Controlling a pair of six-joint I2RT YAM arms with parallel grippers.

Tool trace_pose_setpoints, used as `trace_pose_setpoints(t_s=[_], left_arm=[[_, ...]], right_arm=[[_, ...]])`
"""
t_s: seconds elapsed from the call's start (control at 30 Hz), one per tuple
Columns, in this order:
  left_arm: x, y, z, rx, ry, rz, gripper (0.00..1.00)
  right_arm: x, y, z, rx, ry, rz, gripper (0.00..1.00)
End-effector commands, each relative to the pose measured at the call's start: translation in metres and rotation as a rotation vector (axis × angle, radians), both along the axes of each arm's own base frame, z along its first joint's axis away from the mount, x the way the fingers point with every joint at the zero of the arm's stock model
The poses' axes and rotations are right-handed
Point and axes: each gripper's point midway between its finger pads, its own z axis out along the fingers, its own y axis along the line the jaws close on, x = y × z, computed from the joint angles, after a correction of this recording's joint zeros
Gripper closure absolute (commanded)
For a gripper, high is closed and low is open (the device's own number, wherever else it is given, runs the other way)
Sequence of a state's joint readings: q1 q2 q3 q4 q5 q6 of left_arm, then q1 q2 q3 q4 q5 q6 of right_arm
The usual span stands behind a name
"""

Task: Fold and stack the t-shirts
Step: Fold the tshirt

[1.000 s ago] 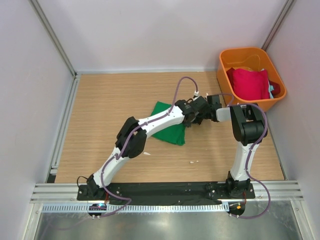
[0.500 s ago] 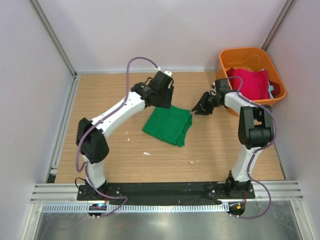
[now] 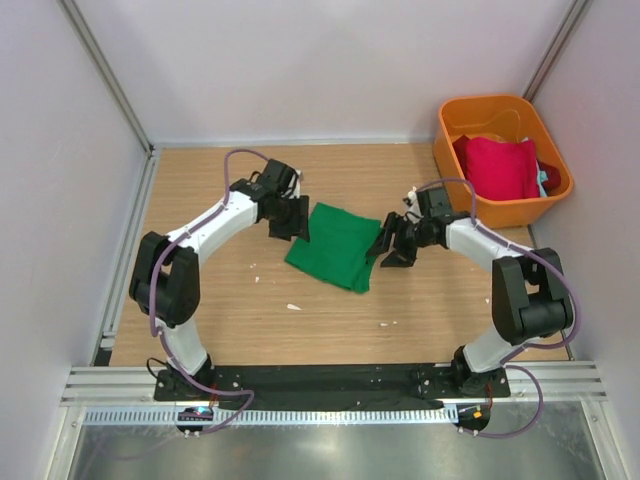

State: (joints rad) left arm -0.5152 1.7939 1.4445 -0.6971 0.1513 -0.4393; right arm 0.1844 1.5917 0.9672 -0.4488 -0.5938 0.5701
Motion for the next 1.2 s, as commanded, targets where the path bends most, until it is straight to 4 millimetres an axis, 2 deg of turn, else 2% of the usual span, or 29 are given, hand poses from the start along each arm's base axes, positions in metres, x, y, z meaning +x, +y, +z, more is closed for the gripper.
trace_pose_setpoints(t_s=[0.0,0.03,0.1,0.17,0.27,0.67,0.87,1.03,1.17], left_arm=[[0.007,0.003,0.018,-0.13,-0.019,0.002,0.47],[0.012,0.01,0.017,-0.13,-0.023,0.022,0.47],[0.013,0.02,0.015,-0.128,-0.015,0.042,0.47],[0.012,0.023,0.014,-0.135,0.0,0.053,0.48],[0.013,0.027,0.013,-0.14,0.011,0.073,0.48],[0.01,0.028,-0.009,-0.166,0.102,0.063,0.47],[0.013,0.031,-0.007,-0.178,0.104,0.064,0.48],[0.014,0.038,-0.005,-0.177,0.104,0.075,0.48],[0.011,0.043,-0.007,-0.176,0.111,0.08,0.48]], right_arm=[[-0.012,0.031,0.015,0.087,-0.058,0.047,0.4],[-0.014,0.037,0.016,0.105,-0.037,0.022,0.41],[-0.021,0.054,0.011,0.143,-0.023,0.041,0.51],[-0.025,0.069,0.006,0.161,-0.001,0.05,0.56],[-0.03,0.076,-0.002,0.147,0.019,0.058,0.56],[-0.044,0.072,-0.024,0.058,0.069,0.071,0.53],[-0.042,0.078,-0.034,0.064,0.085,0.069,0.53],[-0.046,0.075,-0.04,0.037,0.098,0.064,0.5],[-0.042,0.08,-0.042,0.064,0.095,0.052,0.52]])
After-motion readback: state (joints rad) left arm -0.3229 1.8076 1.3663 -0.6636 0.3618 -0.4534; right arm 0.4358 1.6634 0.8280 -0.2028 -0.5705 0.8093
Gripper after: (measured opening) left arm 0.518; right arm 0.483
